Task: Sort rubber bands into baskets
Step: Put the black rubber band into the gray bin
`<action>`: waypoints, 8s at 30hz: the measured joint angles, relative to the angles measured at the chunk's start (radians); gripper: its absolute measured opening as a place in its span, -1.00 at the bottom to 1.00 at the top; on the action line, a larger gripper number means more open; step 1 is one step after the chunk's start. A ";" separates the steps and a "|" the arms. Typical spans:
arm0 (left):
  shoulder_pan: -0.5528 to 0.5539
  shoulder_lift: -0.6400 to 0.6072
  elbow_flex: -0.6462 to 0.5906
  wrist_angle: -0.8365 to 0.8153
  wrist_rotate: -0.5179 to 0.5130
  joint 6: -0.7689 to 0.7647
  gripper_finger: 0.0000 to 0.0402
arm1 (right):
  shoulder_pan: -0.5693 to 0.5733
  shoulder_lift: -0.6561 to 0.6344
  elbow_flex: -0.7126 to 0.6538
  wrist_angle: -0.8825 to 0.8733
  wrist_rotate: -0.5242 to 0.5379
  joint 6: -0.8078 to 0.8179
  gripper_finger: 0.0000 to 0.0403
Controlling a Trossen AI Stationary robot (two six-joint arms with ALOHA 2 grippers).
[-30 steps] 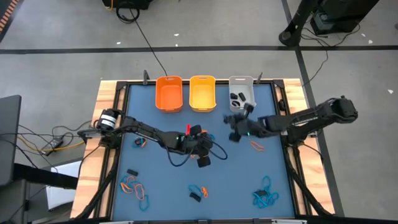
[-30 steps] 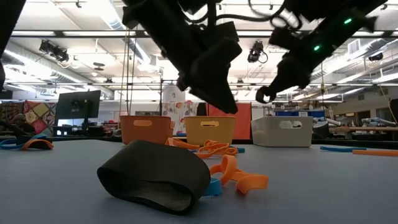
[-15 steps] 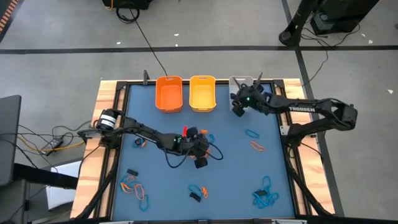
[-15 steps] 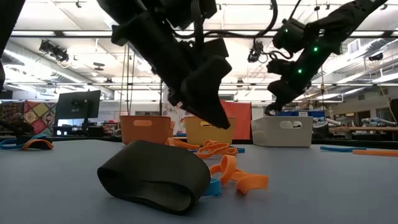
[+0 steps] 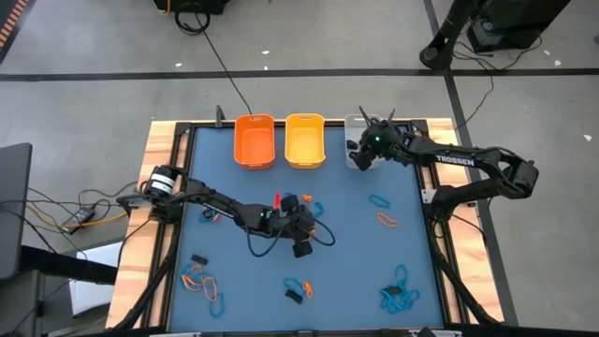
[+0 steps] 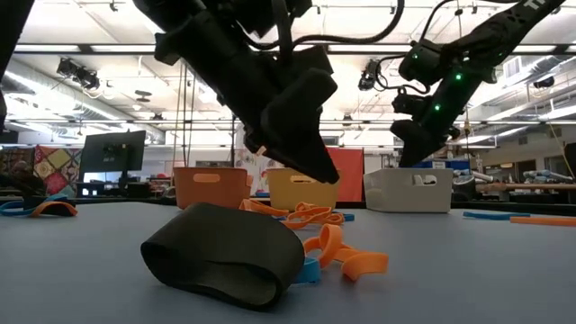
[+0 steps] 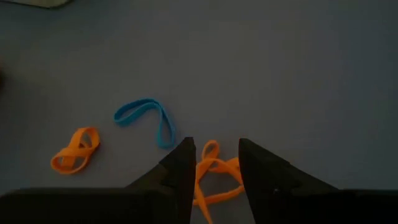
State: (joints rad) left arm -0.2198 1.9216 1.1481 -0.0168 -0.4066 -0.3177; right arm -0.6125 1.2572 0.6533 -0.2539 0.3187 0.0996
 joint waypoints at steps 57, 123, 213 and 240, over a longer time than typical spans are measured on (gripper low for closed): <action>0.021 0.000 0.000 0.078 -0.064 0.106 -0.37 | 1.423 -0.307 -0.382 0.217 -0.173 0.839 -0.11; 0.040 -0.073 0.002 -0.045 -0.029 0.051 -0.37 | 1.435 -0.055 -0.373 0.425 -0.141 0.519 -0.83; 0.098 -0.530 -0.418 -0.304 -0.140 -0.185 -0.37 | 0.079 -0.099 -0.053 0.030 0.009 -0.094 0.07; 0.049 -0.604 -0.416 -1.199 0.183 -0.500 -0.37 | 0.301 -0.099 -0.053 0.179 -0.285 -0.039 -0.13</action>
State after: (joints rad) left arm -0.1707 1.3178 0.7319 -1.2157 -0.2241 -0.8174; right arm -0.3117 1.1580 0.6006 -0.0753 0.0341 0.0608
